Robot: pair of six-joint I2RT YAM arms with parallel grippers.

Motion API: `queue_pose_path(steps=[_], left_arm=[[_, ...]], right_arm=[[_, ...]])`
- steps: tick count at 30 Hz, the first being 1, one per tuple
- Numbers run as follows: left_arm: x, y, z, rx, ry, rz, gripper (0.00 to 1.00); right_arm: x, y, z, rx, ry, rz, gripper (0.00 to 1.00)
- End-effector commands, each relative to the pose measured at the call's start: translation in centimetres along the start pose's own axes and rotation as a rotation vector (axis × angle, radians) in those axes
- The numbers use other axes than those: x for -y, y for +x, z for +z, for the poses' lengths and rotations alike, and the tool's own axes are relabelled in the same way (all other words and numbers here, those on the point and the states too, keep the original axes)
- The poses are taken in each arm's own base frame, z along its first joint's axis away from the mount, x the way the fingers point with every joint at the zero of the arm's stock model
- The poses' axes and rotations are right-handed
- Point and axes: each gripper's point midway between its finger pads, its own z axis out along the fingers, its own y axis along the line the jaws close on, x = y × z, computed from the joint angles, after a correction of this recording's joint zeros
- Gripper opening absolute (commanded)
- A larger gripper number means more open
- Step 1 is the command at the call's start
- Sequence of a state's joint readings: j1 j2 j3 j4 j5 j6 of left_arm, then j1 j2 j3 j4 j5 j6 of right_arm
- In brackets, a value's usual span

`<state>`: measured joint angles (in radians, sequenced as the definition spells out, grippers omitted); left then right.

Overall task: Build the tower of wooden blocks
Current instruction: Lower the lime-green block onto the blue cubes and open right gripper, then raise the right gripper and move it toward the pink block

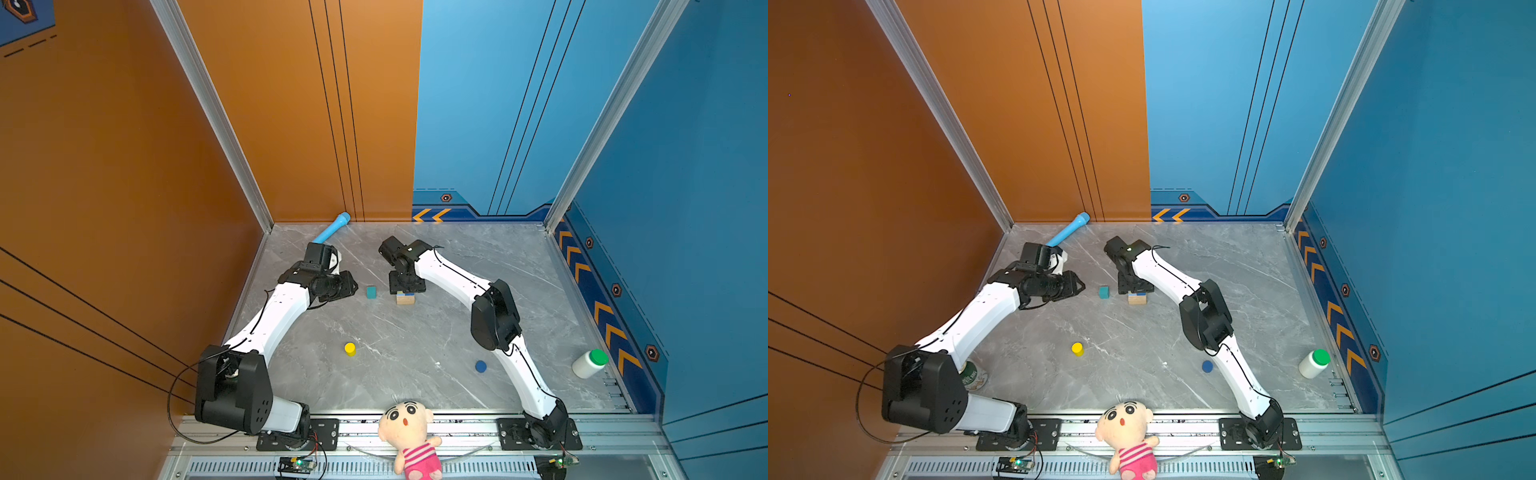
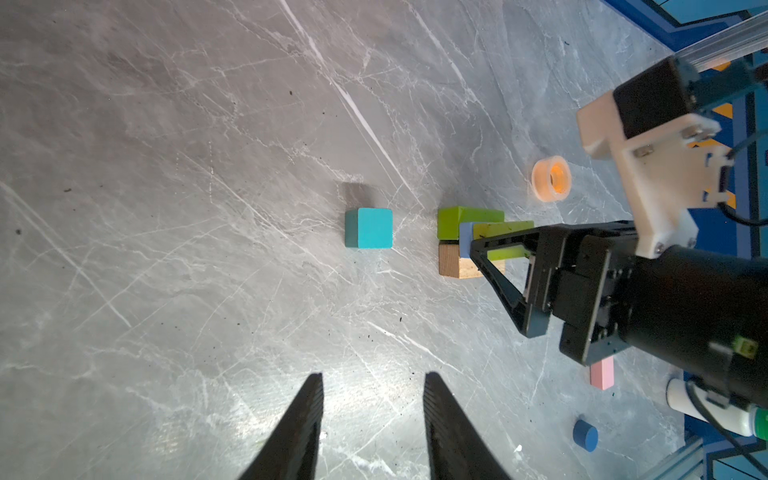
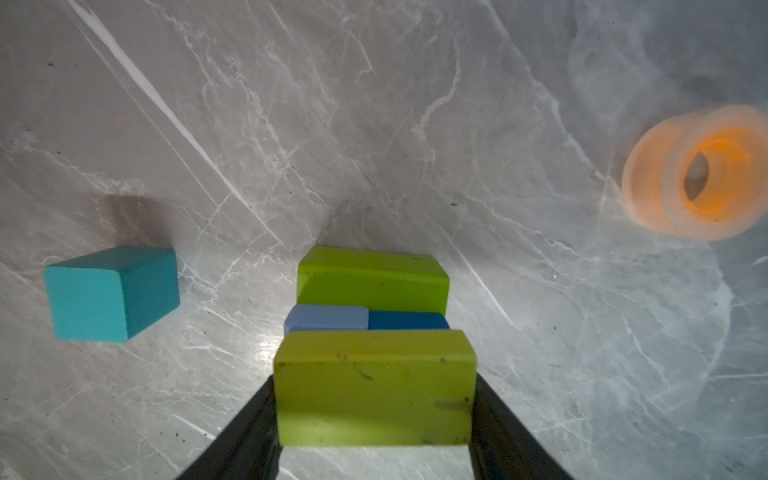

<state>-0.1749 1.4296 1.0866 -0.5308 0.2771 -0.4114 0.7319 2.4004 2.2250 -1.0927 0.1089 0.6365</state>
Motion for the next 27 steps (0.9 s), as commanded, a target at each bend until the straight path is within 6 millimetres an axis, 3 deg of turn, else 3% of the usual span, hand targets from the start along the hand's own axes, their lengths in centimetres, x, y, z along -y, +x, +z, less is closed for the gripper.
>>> queue_pose_path(steps=[1,17,23,27], left_arm=[[-0.7,0.3,0.1,-0.007,-0.012,-0.01,0.42],[-0.7,0.3,0.0,-0.006,-0.012,-0.01,0.42],[-0.7,0.3,0.0,-0.005,-0.012,-0.008,0.42],[-0.7,0.3,-0.1,-0.004,-0.012,-0.006,0.42]], right_arm=[[0.3,0.3,0.2,-0.014,0.025,0.011,0.69],[0.1,-0.1,-0.8,0.003,0.012,0.011,0.89],[0.1,-0.8,-3.7,0.051,-0.012,0.004,0.96],[0.5,-1.2,-6.9,0.106,-0.032,0.002,0.98]])
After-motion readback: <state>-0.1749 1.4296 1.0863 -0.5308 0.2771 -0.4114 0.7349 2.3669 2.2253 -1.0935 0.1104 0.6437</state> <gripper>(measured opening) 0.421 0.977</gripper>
